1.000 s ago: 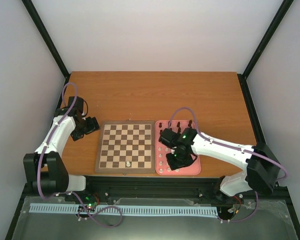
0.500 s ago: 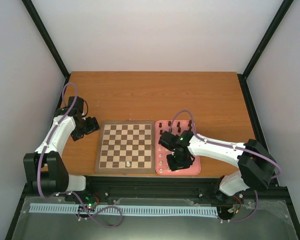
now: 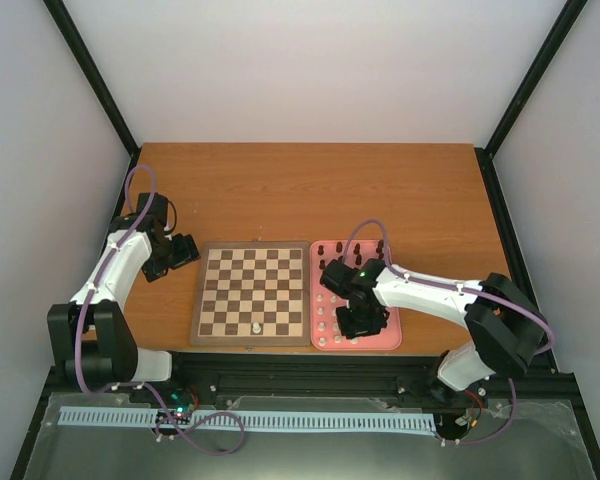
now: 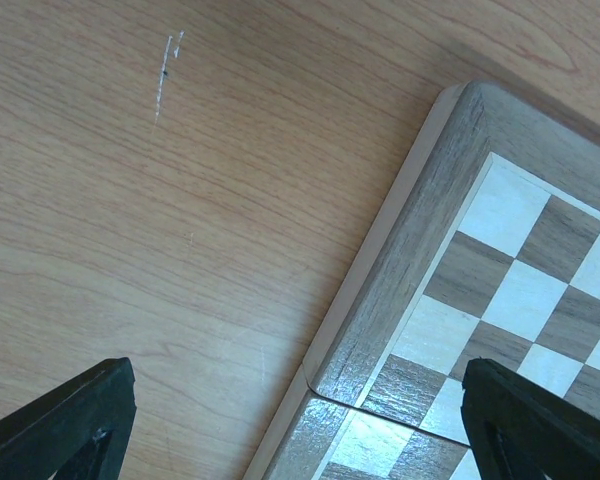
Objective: Set up the chess pieces on the board
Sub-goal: Pick up the chess piece from the storage box.
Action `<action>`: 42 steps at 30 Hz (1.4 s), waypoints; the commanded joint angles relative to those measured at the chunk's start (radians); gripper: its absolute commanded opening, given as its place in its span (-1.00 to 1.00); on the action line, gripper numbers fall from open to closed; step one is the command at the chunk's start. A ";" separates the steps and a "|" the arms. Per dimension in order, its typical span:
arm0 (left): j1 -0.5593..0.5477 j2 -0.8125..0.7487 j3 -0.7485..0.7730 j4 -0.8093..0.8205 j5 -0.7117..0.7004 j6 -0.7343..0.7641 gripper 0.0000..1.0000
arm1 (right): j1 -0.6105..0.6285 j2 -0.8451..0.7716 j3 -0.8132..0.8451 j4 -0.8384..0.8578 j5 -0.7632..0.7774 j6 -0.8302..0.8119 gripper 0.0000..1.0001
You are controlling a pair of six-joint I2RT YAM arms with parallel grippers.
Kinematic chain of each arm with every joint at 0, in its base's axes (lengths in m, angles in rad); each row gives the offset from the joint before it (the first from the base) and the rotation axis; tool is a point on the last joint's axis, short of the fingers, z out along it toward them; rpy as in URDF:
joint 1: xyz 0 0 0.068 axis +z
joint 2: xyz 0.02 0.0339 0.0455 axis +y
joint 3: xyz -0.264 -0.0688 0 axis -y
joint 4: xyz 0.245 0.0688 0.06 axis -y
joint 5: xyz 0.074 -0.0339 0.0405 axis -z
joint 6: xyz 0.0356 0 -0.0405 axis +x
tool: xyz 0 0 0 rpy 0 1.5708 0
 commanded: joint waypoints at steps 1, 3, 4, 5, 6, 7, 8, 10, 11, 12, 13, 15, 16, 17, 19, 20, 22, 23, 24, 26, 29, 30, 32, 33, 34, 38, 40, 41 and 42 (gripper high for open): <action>0.004 0.010 0.032 0.013 0.009 0.020 0.99 | -0.003 0.016 0.013 0.015 0.004 -0.013 -0.40; 0.003 0.011 0.033 0.013 0.007 0.020 0.99 | -0.003 0.016 0.010 0.017 0.003 -0.013 -0.42; 0.005 0.011 0.031 0.014 0.008 0.020 0.99 | -0.003 0.018 0.009 0.018 0.002 -0.015 -0.44; 0.003 0.012 0.029 0.015 0.009 0.020 0.99 | -0.003 0.020 0.009 0.019 0.003 -0.016 -0.46; 0.004 0.013 0.027 0.015 0.010 0.020 0.99 | -0.003 0.022 0.011 0.021 0.003 -0.016 -0.47; 0.004 0.015 0.027 0.015 0.011 0.020 0.99 | -0.003 0.024 0.010 0.021 0.002 -0.016 -0.48; 0.004 0.015 0.027 0.016 0.011 0.020 0.99 | -0.003 0.026 0.011 0.023 0.001 -0.015 -0.49; 0.004 0.016 0.028 0.017 0.012 0.020 1.00 | -0.002 0.029 0.009 0.026 -0.002 -0.016 -0.51; 0.005 0.016 0.028 0.018 0.012 0.020 1.00 | -0.003 0.030 0.007 0.026 -0.004 -0.016 -0.52; 0.003 0.015 0.029 0.017 0.012 0.021 1.00 | -0.003 0.030 0.006 0.028 -0.006 -0.016 -0.53; 0.004 0.016 0.029 0.015 0.012 0.022 0.99 | -0.003 0.030 0.004 0.031 -0.008 -0.014 -0.55; 0.005 0.014 0.027 0.015 0.013 0.022 0.99 | -0.003 0.028 0.001 0.033 -0.012 -0.015 -0.57; 0.004 0.013 0.026 0.015 0.012 0.021 0.99 | -0.002 0.030 -0.001 0.035 -0.013 -0.015 -0.58; 0.003 0.012 0.023 0.015 0.012 0.022 0.99 | -0.003 0.030 -0.003 0.037 -0.013 -0.015 -0.60; 0.005 0.008 0.021 0.015 0.012 0.021 0.99 | -0.003 0.034 -0.004 0.041 -0.014 -0.017 -0.67; 0.004 0.006 0.021 0.015 0.011 0.021 0.99 | -0.002 0.036 -0.003 0.041 -0.016 -0.017 -0.71; 0.005 0.004 0.022 0.012 0.011 0.021 0.99 | -0.003 0.034 -0.003 0.040 -0.015 -0.017 -0.79; 0.005 0.003 0.022 0.012 0.009 0.021 0.99 | -0.003 0.032 -0.003 0.037 -0.013 -0.017 -0.82; 0.004 0.001 0.022 0.013 0.011 0.022 0.99 | -0.003 0.030 -0.003 0.034 -0.011 -0.016 -0.85; 0.003 0.000 0.025 0.010 0.012 0.022 1.00 | -0.002 0.025 -0.002 0.024 -0.006 -0.018 -0.89; 0.004 -0.003 0.025 0.009 0.011 0.022 0.99 | -0.001 0.014 0.002 0.004 0.004 -0.018 -0.94; 0.004 -0.004 0.025 0.008 0.011 0.021 1.00 | -0.001 0.008 0.009 -0.014 0.008 -0.017 -0.94; 0.004 -0.005 0.027 0.006 0.012 0.022 1.00 | 0.004 -0.007 0.040 -0.060 0.021 -0.018 -0.95; 0.004 -0.005 0.027 0.005 0.012 0.022 0.99 | 0.008 -0.015 0.063 -0.091 0.031 -0.018 -0.95; 0.004 -0.006 0.028 0.004 0.013 0.022 0.99 | 0.013 -0.023 0.092 -0.121 0.042 -0.017 -0.95; 0.003 -0.010 0.028 0.005 0.015 0.021 0.99 | 0.038 -0.037 0.234 -0.240 0.069 -0.022 -0.94; 0.004 -0.012 0.026 0.007 0.018 0.022 0.99 | 0.057 -0.020 0.315 -0.273 0.075 -0.033 -0.94; 0.004 -0.011 0.024 0.009 0.020 0.022 0.99 | 0.070 -0.003 0.354 -0.281 0.076 -0.040 -0.94; 0.004 -0.011 0.022 0.012 0.022 0.021 0.99 | 0.083 0.018 0.396 -0.286 0.078 -0.047 -0.94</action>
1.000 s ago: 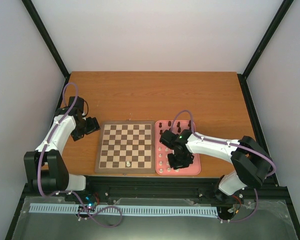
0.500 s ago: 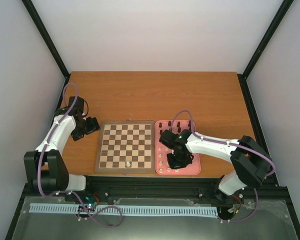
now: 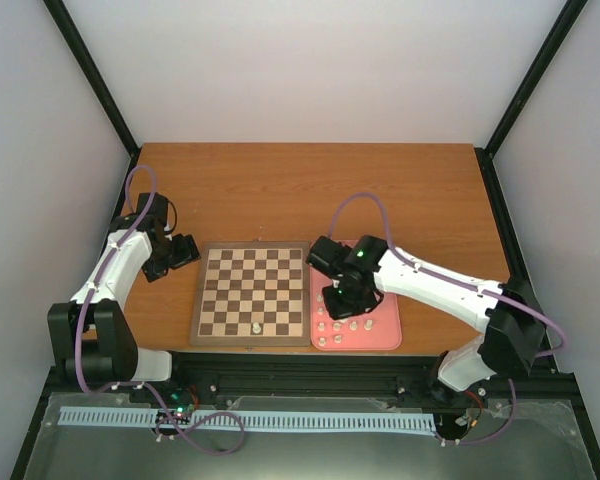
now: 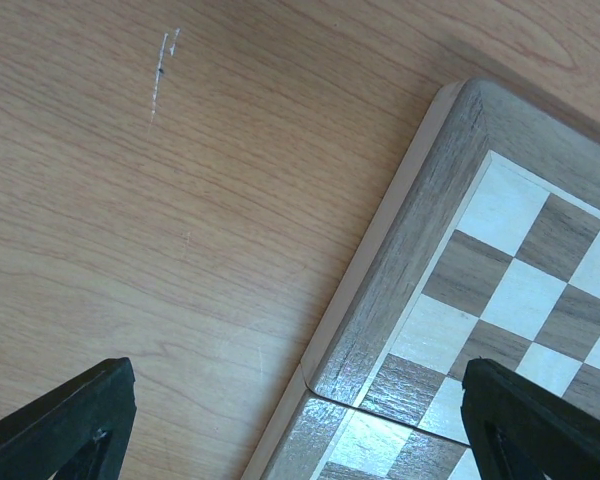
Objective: Set up the chess pieces on the board
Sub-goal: Pick up the chess piece from the storage box, then place the chess piece on the chessboard.
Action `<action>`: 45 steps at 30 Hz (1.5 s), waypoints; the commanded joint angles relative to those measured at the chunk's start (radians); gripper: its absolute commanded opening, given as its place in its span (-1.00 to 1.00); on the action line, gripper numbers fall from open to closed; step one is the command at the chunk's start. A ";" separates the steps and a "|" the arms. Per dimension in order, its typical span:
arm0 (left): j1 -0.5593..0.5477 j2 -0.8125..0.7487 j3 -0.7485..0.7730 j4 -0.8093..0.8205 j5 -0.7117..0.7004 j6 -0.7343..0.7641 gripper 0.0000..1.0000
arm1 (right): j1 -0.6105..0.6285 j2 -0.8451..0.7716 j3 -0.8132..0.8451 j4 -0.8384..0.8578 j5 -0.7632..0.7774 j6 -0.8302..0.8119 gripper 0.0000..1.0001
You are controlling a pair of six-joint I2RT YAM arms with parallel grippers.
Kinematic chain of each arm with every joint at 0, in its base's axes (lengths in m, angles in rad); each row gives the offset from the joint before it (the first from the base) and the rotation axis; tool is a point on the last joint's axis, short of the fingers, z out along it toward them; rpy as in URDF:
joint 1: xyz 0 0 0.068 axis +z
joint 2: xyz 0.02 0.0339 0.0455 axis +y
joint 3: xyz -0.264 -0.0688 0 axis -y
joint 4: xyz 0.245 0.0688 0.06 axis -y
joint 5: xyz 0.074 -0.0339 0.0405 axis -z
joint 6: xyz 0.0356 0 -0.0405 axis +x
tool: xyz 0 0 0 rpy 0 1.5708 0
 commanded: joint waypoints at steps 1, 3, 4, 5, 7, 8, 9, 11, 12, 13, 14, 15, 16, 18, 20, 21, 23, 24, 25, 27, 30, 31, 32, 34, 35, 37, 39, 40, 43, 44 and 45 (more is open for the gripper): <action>0.003 -0.018 0.020 0.012 0.014 0.019 0.99 | 0.062 0.050 0.160 -0.092 0.032 -0.029 -0.94; 0.004 -0.017 0.018 0.015 0.017 0.017 0.99 | 0.096 0.132 0.241 -0.090 0.040 -0.052 -0.94; 0.004 -0.016 0.018 0.015 0.019 0.017 0.99 | 0.114 0.170 0.286 -0.086 0.043 -0.062 -0.94; 0.003 -0.016 0.018 0.017 0.020 0.017 0.99 | 0.131 0.208 0.323 -0.083 0.041 -0.074 -0.94; 0.004 -0.014 0.018 0.019 0.022 0.014 0.99 | 0.160 0.284 0.393 -0.072 0.035 -0.096 -0.94; 0.005 -0.014 0.018 0.020 0.024 0.015 0.99 | 0.172 0.316 0.423 -0.064 0.028 -0.107 -0.95; 0.004 -0.012 0.019 0.022 0.025 0.014 0.99 | 0.180 0.345 0.446 -0.053 0.018 -0.116 -0.95; 0.004 -0.010 0.020 0.023 0.029 0.013 0.99 | 0.191 0.392 0.477 -0.023 -0.010 -0.132 -0.94; 0.003 -0.010 0.021 0.022 0.031 0.013 0.99 | 0.195 0.413 0.488 -0.012 -0.020 -0.140 -0.94; 0.003 -0.011 0.022 0.023 0.032 0.013 0.99 | 0.200 0.435 0.503 -0.010 -0.024 -0.151 -0.94; 0.003 -0.012 0.021 0.024 0.034 0.012 0.99 | 0.203 0.456 0.520 -0.014 -0.023 -0.161 -0.94; 0.004 -0.011 0.021 0.024 0.035 0.012 0.99 | 0.206 0.473 0.537 -0.017 -0.023 -0.171 -0.94; 0.003 -0.011 0.019 0.026 0.039 0.011 0.99 | 0.209 0.491 0.554 -0.015 -0.026 -0.183 -0.94; 0.003 -0.014 0.015 0.026 0.042 0.010 0.99 | 0.211 0.525 0.585 -0.016 -0.039 -0.202 -0.94; 0.003 -0.016 0.013 0.026 0.042 0.010 0.99 | 0.218 0.554 0.614 -0.023 -0.047 -0.216 -0.94; 0.004 -0.017 0.012 0.026 0.042 0.010 0.99 | 0.222 0.567 0.625 -0.023 -0.052 -0.223 -0.94; 0.003 -0.021 0.009 0.027 0.044 0.009 0.99 | 0.229 0.593 0.648 -0.030 -0.058 -0.234 -0.95; 0.003 -0.022 0.009 0.027 0.045 0.009 1.00 | 0.230 0.609 0.657 -0.036 -0.058 -0.238 -0.94; 0.003 -0.024 0.009 0.027 0.047 0.009 0.99 | 0.231 0.617 0.664 -0.040 -0.058 -0.241 -0.94; 0.003 -0.026 0.009 0.026 0.046 0.010 0.99 | 0.230 0.628 0.667 -0.041 -0.062 -0.243 -0.95; 0.004 -0.029 0.005 0.027 0.049 0.010 0.99 | 0.231 0.639 0.668 -0.040 -0.067 -0.247 -0.94; 0.004 -0.030 0.004 0.029 0.050 0.010 0.99 | 0.231 0.642 0.670 -0.041 -0.067 -0.248 -0.94; 0.004 -0.030 0.003 0.029 0.050 0.010 0.99 | 0.230 0.646 0.670 -0.041 -0.067 -0.249 -0.94; 0.004 -0.028 0.002 0.031 0.051 0.010 0.99 | 0.230 0.650 0.671 -0.041 -0.069 -0.253 -0.94; 0.004 -0.027 0.002 0.032 0.051 0.010 0.99 | 0.230 0.651 0.672 -0.041 -0.071 -0.255 -0.94; 0.003 -0.024 0.004 0.031 0.051 0.009 0.99 | 0.230 0.652 0.674 -0.040 -0.073 -0.258 -0.94; 0.002 -0.023 0.006 0.033 0.051 0.010 1.00 | 0.231 0.652 0.675 -0.035 -0.074 -0.261 -0.94; 0.003 -0.022 0.006 0.034 0.051 0.010 0.99 | 0.230 0.652 0.675 -0.033 -0.075 -0.262 -0.94; 0.004 -0.021 0.006 0.034 0.050 0.010 0.99 | 0.230 0.661 0.675 -0.031 -0.073 -0.269 -0.93; 0.003 -0.020 0.006 0.034 0.050 0.010 1.00 | 0.231 0.661 0.675 -0.028 -0.073 -0.271 -0.93; 0.003 -0.022 0.006 0.033 0.050 0.010 1.00 | 0.230 0.663 0.674 -0.024 -0.073 -0.274 -0.93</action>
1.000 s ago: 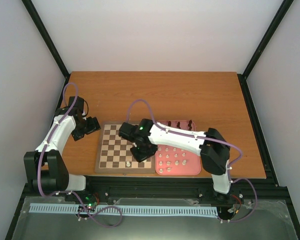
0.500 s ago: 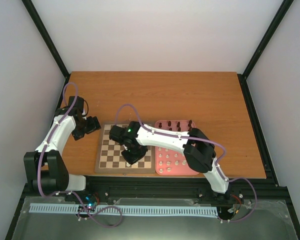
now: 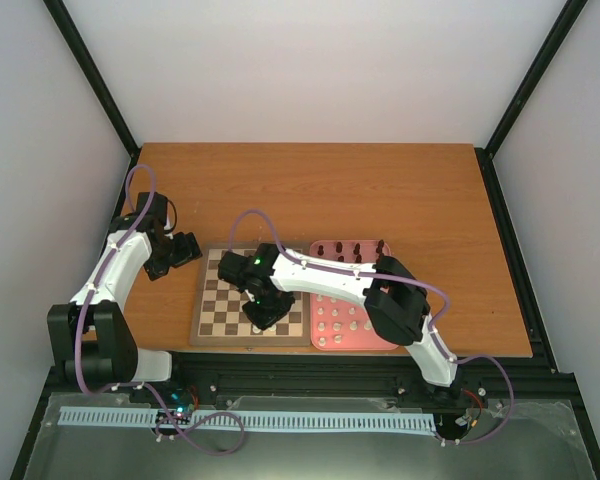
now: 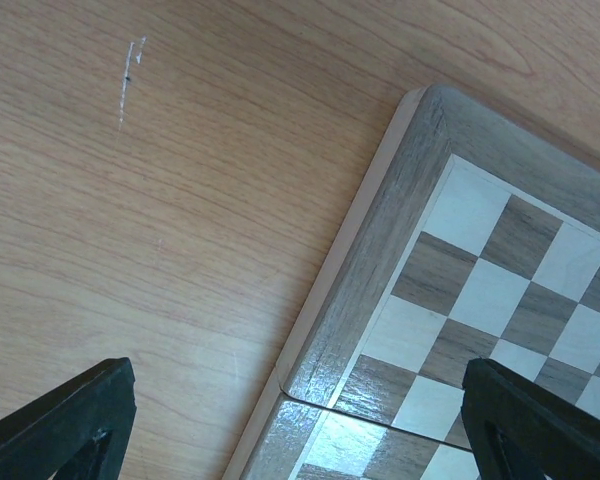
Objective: Set up the chess pieces on the board
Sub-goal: Place the chess piece on the chessboard.
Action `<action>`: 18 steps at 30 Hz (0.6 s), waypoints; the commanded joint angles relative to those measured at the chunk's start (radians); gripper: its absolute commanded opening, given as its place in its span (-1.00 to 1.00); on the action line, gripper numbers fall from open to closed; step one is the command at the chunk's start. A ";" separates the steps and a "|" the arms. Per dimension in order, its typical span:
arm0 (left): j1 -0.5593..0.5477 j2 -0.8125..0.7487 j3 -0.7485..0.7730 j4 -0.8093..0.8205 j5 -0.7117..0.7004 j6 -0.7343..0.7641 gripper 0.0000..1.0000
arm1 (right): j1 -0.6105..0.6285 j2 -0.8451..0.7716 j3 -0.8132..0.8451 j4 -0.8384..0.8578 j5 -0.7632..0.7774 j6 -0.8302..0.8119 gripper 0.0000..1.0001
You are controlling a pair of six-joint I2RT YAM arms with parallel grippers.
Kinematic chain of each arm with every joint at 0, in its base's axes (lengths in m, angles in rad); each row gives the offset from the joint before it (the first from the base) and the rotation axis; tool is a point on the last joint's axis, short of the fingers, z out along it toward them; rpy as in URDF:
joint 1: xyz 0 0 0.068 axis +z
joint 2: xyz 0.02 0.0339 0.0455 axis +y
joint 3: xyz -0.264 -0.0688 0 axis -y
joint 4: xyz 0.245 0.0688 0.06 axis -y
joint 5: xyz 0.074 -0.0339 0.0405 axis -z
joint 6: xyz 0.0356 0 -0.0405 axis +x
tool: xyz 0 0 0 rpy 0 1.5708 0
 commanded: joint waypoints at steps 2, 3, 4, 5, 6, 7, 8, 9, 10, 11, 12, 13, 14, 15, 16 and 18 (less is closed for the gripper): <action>0.002 -0.012 0.009 0.012 0.010 0.010 0.99 | 0.007 0.025 0.027 0.004 -0.002 -0.024 -0.93; 0.003 -0.011 0.009 0.012 0.010 0.011 1.00 | 0.007 0.026 0.026 0.006 -0.002 -0.025 -0.93; 0.003 -0.011 0.009 0.012 0.010 0.011 0.99 | 0.007 0.029 0.025 0.007 -0.003 -0.027 -0.93; 0.004 -0.010 0.009 0.012 0.010 0.011 1.00 | 0.007 0.031 0.025 0.010 -0.002 -0.028 -0.93; 0.003 -0.011 0.009 0.014 0.010 0.011 0.99 | 0.007 0.032 0.024 0.012 -0.001 -0.032 -0.93; 0.003 -0.011 0.009 0.014 0.010 0.010 0.99 | 0.007 0.034 0.024 0.015 0.001 -0.034 -0.93; 0.003 -0.010 0.009 0.013 0.011 0.012 0.99 | 0.007 0.037 0.025 0.015 0.002 -0.034 -0.93; 0.003 -0.009 0.010 0.013 0.009 0.012 0.99 | 0.007 0.040 0.024 0.015 0.002 -0.037 -0.93; 0.004 -0.009 0.010 0.011 0.012 0.012 0.99 | 0.007 0.042 0.023 0.015 0.000 -0.038 -0.92; 0.004 -0.009 0.010 0.012 0.011 0.012 0.99 | 0.007 0.042 0.022 0.016 -0.003 -0.038 -0.93; 0.003 -0.009 0.010 0.012 0.010 0.012 0.99 | 0.008 0.043 0.022 0.018 -0.006 -0.040 -0.92; 0.004 -0.008 0.009 0.012 0.010 0.012 0.99 | 0.007 0.042 0.022 0.019 -0.009 -0.041 -0.92; 0.003 -0.008 0.009 0.013 0.010 0.012 0.99 | 0.008 0.042 0.022 0.019 -0.009 -0.041 -0.92; 0.003 -0.010 0.009 0.014 0.010 0.012 0.99 | 0.007 0.042 0.021 0.021 -0.009 -0.041 -0.92; 0.002 -0.009 0.009 0.014 0.010 0.011 0.99 | 0.007 0.041 0.019 0.023 -0.010 -0.043 -0.91; 0.003 -0.008 0.009 0.014 0.011 0.012 0.99 | 0.006 0.041 0.017 0.023 -0.014 -0.045 -0.91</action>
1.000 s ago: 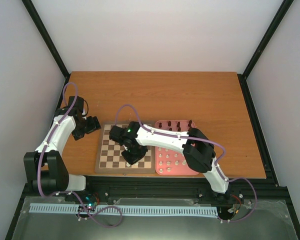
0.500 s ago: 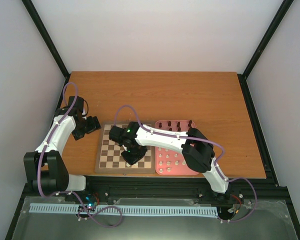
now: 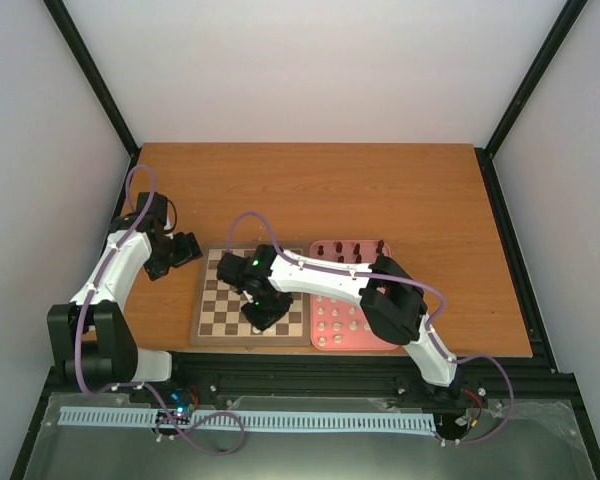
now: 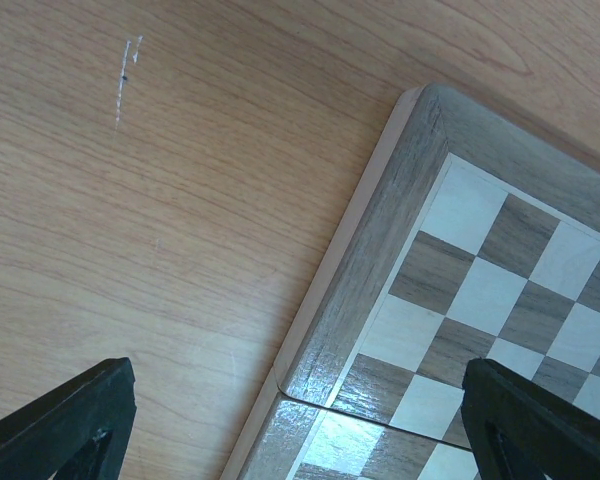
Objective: Set up the chess pieces on the board
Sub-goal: Place the chess piece on the chessboard.
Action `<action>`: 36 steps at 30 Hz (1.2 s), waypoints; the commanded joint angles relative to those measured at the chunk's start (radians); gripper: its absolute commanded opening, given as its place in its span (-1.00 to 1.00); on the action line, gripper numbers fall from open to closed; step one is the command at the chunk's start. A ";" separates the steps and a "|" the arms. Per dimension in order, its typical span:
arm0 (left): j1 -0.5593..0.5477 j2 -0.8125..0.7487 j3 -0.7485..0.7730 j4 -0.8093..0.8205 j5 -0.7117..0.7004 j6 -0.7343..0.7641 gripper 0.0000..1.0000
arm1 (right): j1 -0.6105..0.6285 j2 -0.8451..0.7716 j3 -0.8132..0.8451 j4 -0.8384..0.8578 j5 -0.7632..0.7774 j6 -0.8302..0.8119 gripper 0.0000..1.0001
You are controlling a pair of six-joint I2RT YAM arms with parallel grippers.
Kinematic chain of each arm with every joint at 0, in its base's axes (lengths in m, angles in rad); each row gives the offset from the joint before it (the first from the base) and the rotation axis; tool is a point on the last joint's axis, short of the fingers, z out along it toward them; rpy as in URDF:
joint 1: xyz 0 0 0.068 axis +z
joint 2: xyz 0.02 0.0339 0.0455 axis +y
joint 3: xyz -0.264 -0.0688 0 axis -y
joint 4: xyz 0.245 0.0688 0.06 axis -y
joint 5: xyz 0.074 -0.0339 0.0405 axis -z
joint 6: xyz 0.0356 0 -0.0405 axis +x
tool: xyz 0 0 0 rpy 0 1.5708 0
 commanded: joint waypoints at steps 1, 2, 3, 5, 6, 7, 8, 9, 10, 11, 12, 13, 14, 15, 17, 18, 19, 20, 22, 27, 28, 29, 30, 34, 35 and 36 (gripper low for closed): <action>0.003 -0.008 0.009 0.014 0.005 0.012 0.99 | 0.007 0.018 0.013 0.008 -0.010 -0.019 -0.90; 0.003 -0.008 0.009 0.013 0.005 0.012 0.99 | 0.006 0.017 0.014 0.009 -0.011 -0.019 -0.89; 0.003 -0.008 0.009 0.012 0.006 0.012 0.99 | 0.007 0.015 0.011 0.008 -0.012 -0.019 -0.86; 0.003 -0.009 0.009 0.012 0.005 0.012 1.00 | 0.007 0.010 0.010 0.007 -0.008 -0.019 -0.77; 0.003 -0.008 0.009 0.012 0.005 0.013 1.00 | 0.007 0.007 0.007 0.008 -0.005 -0.019 -0.72; 0.003 -0.009 0.009 0.012 0.004 0.014 0.99 | 0.008 0.002 0.005 0.009 -0.004 -0.018 -0.68; 0.003 -0.009 0.009 0.011 0.005 0.013 0.99 | 0.007 -0.004 0.003 0.010 -0.002 -0.017 -0.65; 0.003 -0.009 0.009 0.012 0.004 0.014 0.99 | 0.007 -0.009 -0.001 0.011 0.000 -0.016 -0.61; 0.003 -0.009 0.009 0.011 0.003 0.014 0.99 | 0.008 -0.015 -0.004 0.011 0.003 -0.014 -0.59; 0.003 -0.008 0.009 0.012 0.003 0.014 0.99 | 0.007 -0.017 -0.005 0.009 0.005 -0.011 -0.57; 0.003 -0.008 0.009 0.011 0.003 0.013 0.99 | 0.008 -0.022 -0.007 0.008 0.006 -0.009 -0.55; 0.003 -0.007 0.009 0.012 0.003 0.014 0.99 | 0.008 -0.026 -0.009 0.007 0.008 -0.008 -0.53; 0.004 -0.005 0.010 0.012 0.003 0.014 0.99 | 0.008 -0.031 -0.013 0.005 0.010 -0.006 -0.52; 0.003 -0.005 0.011 0.012 0.003 0.014 0.99 | 0.008 -0.036 -0.015 0.004 0.014 -0.003 -0.50; 0.003 -0.003 0.014 0.013 0.003 0.013 1.00 | 0.008 -0.049 -0.021 0.002 0.029 0.005 -0.46; 0.003 -0.002 0.015 0.012 0.003 0.014 0.99 | 0.009 -0.056 -0.022 -0.001 0.037 0.011 -0.43; 0.004 0.000 0.015 0.013 0.003 0.014 0.99 | 0.007 -0.065 -0.024 -0.004 0.044 0.016 -0.40; 0.003 0.000 0.016 0.012 0.003 0.014 0.99 | 0.006 -0.075 -0.026 -0.009 0.051 0.022 -0.38; 0.004 0.001 0.016 0.012 0.003 0.014 0.99 | 0.007 -0.097 -0.035 -0.019 0.063 0.036 -0.32; 0.003 0.001 0.016 0.011 0.000 0.014 0.99 | 0.005 -0.176 -0.061 -0.039 0.094 0.065 -0.12; 0.003 0.001 0.016 0.012 0.000 0.014 0.99 | 0.006 -0.191 -0.062 -0.049 0.102 0.070 -0.09; 0.004 0.000 0.016 0.011 0.000 0.014 0.99 | 0.004 -0.206 -0.066 -0.055 0.107 0.075 -0.07; 0.004 0.000 0.015 0.009 0.000 0.015 0.99 | 0.003 -0.223 -0.070 -0.062 0.114 0.082 -0.06; 0.004 -0.002 0.015 0.010 0.001 0.015 0.99 | -0.014 -0.314 -0.151 -0.072 0.130 0.134 -0.02; 0.004 -0.001 0.015 0.010 0.000 0.015 0.99 | -0.024 -0.344 -0.194 -0.064 0.128 0.149 -0.02; 0.003 -0.002 0.015 0.010 0.000 0.014 0.99 | -0.033 -0.373 -0.244 -0.050 0.126 0.165 -0.03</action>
